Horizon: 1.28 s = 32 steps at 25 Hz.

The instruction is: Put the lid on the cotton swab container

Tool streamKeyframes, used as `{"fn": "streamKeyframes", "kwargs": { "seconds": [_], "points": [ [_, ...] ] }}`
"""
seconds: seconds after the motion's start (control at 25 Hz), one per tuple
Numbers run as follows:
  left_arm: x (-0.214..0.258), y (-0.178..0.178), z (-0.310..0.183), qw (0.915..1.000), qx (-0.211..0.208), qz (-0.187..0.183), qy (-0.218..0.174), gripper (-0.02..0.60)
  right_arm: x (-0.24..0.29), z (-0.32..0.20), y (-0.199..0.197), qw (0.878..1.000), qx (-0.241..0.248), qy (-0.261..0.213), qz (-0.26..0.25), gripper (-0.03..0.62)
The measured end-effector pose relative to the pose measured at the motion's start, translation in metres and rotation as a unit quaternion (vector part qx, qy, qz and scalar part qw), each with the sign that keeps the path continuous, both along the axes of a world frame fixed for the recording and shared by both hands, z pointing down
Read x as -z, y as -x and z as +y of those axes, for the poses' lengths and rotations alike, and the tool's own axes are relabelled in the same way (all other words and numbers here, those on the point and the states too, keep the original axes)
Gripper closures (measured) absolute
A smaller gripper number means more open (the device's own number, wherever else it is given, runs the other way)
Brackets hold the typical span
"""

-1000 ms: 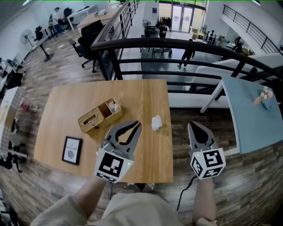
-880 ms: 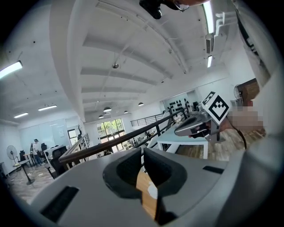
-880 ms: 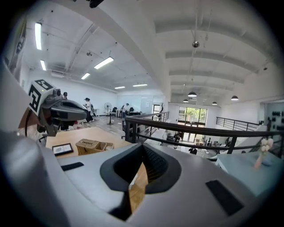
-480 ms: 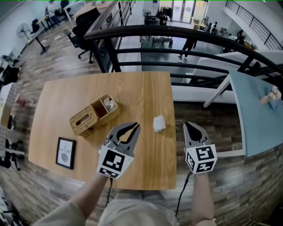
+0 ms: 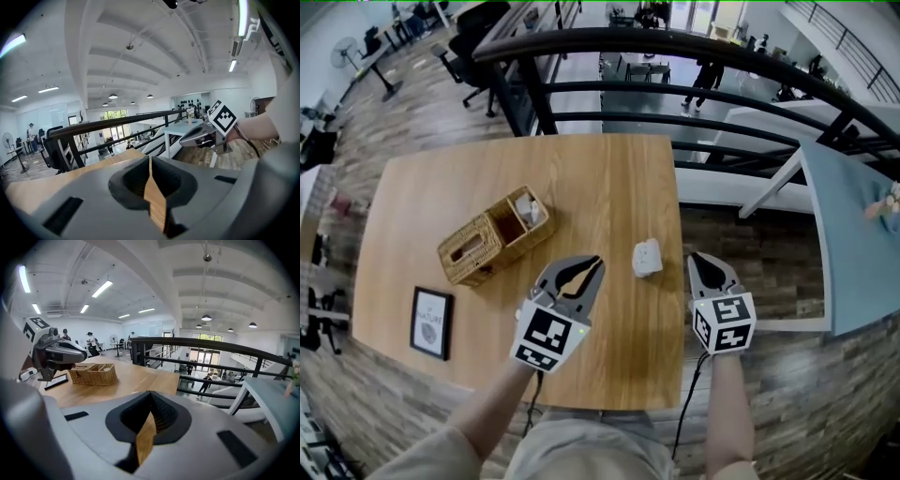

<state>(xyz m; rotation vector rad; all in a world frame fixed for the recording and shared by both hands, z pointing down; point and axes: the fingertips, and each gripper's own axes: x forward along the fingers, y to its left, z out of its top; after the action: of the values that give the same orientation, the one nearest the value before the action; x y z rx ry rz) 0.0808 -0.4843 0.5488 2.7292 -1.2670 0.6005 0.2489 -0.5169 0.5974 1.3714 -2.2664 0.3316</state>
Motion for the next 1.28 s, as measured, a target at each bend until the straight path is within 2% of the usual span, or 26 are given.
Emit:
{"fn": "streamKeyframes", "kwargs": {
  "seconds": [0.32, 0.64, 0.8, 0.88, 1.08, 1.28],
  "points": [
    [-0.026, 0.019, -0.001, 0.9996, 0.011, 0.002, 0.025, 0.546, -0.042, -0.023, 0.045, 0.998, 0.04, 0.042, 0.001, 0.568],
    [-0.038, 0.035, -0.002, 0.999, 0.021, 0.002, 0.04, 0.546, -0.065, -0.018, 0.078, 0.994, 0.075, 0.077, 0.001, 0.568],
    [-0.043, 0.041, 0.0, 0.9987, 0.022, 0.001, 0.046, 0.546, -0.074, -0.016, 0.088, 0.993, 0.087, 0.083, 0.021, 0.568],
    [-0.044, 0.043, 0.001, 0.9987, 0.021, 0.001, 0.047, 0.546, -0.077, -0.015, 0.092, 0.993, 0.086, 0.082, 0.029, 0.568],
    [-0.047, 0.044, 0.006, 0.9985, 0.021, 0.001, 0.05, 0.546, -0.08, -0.013, 0.09, 0.995, 0.057, 0.076, 0.004, 0.568],
    [-0.046, 0.046, 0.01, 0.9984, 0.023, 0.0, 0.052, 0.546, -0.08, -0.015, 0.09, 0.995, 0.054, 0.089, 0.008, 0.568]
  ]
}}
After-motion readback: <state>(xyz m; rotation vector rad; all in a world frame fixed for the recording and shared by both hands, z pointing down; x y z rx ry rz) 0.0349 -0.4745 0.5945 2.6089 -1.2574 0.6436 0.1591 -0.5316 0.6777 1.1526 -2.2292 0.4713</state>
